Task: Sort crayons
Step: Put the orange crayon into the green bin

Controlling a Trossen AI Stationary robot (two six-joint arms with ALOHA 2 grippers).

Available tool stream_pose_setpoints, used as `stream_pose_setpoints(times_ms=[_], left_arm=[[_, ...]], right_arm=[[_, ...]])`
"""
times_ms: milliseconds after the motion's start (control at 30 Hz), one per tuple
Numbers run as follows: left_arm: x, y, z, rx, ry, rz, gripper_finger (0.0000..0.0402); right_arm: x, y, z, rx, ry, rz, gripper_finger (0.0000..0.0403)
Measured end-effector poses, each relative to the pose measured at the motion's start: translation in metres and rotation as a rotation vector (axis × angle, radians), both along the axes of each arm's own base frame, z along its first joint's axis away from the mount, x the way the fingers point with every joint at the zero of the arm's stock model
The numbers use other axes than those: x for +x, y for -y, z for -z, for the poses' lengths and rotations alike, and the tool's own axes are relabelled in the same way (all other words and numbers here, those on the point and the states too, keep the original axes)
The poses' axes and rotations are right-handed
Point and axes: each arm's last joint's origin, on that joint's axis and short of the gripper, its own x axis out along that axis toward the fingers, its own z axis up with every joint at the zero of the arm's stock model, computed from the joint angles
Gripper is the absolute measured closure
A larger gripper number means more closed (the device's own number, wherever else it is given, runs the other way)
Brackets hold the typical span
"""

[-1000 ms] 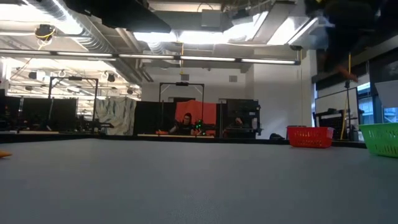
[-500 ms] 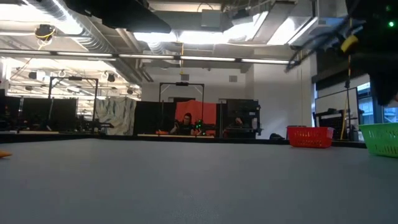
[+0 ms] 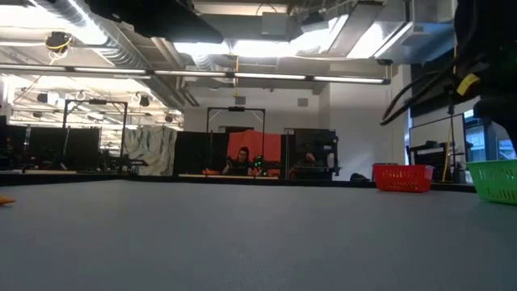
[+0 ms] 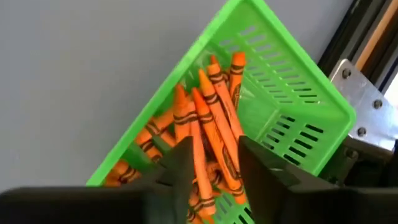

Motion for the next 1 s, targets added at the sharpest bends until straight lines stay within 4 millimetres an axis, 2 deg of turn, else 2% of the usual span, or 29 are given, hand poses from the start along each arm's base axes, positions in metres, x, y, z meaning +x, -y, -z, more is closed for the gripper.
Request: stream_pose_setpoints(times_ms=[133,300,400,467,600,733,867,1000], left_arm=[[0.0,0.005,-0.004,0.018,0.039,0.034,0.0301],[-0.001,0.005,0.0,-0.007,0.002,0.021,0.0301],[-0.005,0.004,0.008,-0.035,-0.094,0.022,0.0301],[-0.01,0.002,0.014,-0.052,-0.236,0.025,0.0301],[-0.019,-0.001,0.014,-0.157,-0.48,-0.003,0.0301],[-0.032,-0.001,0.018,-0.319,-0.691,0.005,0.0301],[-0.041,0.002,0.027,-0.488,-0.875,-0.019,0.0301],[-0.044,0.006,0.043,-0.511,-0.955,-0.061,0.0301]], right_arm=[[0.007,-0.002,-0.016,0.001,0.019,-0.052,0.0228],[0.031,-0.005,-0.044,-0.174,0.255,-0.208,0.0204],[0.048,-0.009,-0.051,-0.28,0.421,-0.335,0.0203],[0.059,-0.012,-0.055,-0.349,0.505,-0.423,0.0204],[0.079,-0.019,-0.056,-0.426,0.603,-0.547,0.0204],[0.092,-0.025,-0.053,-0.449,0.63,-0.635,0.0205],[0.096,-0.027,-0.046,-0.439,0.602,-0.664,0.0205],[0.098,-0.029,-0.04,-0.412,0.573,-0.68,0.0205]])
